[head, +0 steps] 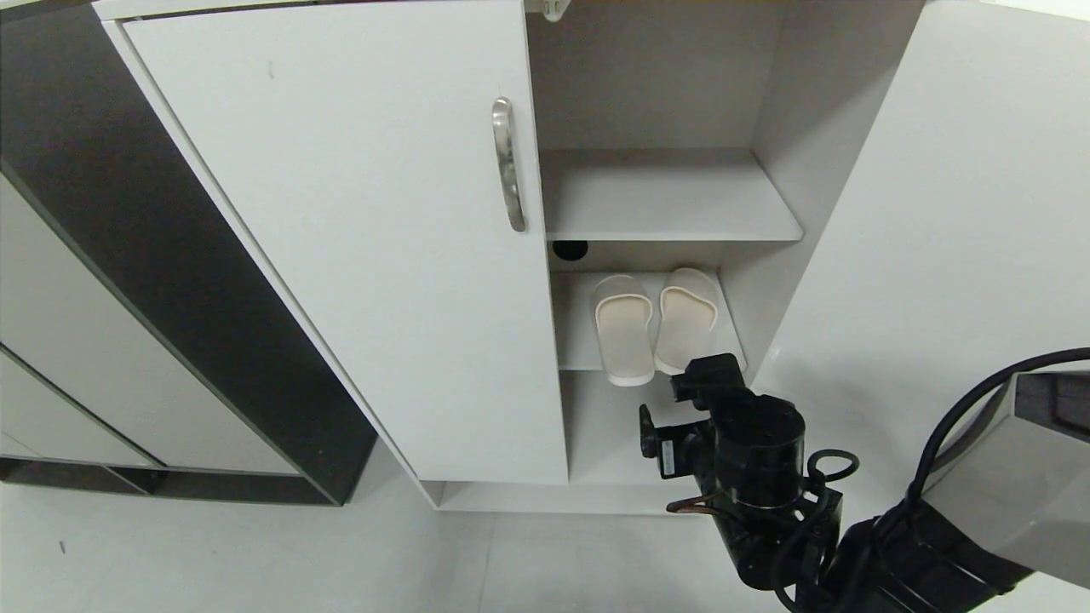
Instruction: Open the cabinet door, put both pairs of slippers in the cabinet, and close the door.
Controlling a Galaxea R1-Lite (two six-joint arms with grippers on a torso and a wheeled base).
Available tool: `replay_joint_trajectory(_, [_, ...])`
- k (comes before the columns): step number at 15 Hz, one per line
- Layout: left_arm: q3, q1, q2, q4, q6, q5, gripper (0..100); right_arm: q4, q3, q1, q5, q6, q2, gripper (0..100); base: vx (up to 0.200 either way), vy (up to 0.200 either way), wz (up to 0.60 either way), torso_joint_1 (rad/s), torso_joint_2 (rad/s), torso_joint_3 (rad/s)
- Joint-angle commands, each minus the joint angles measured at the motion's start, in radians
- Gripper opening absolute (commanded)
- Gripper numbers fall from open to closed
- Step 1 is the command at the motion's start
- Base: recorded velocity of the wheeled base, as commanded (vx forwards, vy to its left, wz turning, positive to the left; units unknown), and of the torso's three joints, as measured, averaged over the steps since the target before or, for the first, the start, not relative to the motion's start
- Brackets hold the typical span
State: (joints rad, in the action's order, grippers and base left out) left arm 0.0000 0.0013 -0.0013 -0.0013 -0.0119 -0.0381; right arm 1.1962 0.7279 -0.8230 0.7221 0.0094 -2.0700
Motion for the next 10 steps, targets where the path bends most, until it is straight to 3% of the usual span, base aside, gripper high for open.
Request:
replay_joint_trajectory(1, [0.0, 0.0, 0.001, 0.0, 0.0, 0.0, 0, 0.0, -0.001, -0.001, -0.001, 0.0, -0.005, 100, 0.0, 0.0, 0.0, 0.0, 0.0, 0.0])
replay_joint_trajectory(4, [0.0, 0.0, 0.001, 0.0, 0.0, 0.0, 0, 0.016, 0.002, -0.001, -0.001, -0.002, -0.016, 100, 0.0, 0.0, 0.0, 0.002, 0.0, 0.071])
replay_joint_trajectory(10, [0.0, 0.0, 0.001, 0.0, 0.0, 0.0, 0, 0.034, 0.005, -0.001, -0.001, -0.005, -0.024, 100, 0.0, 0.0, 0.0, 0.002, 0.0, 0.196])
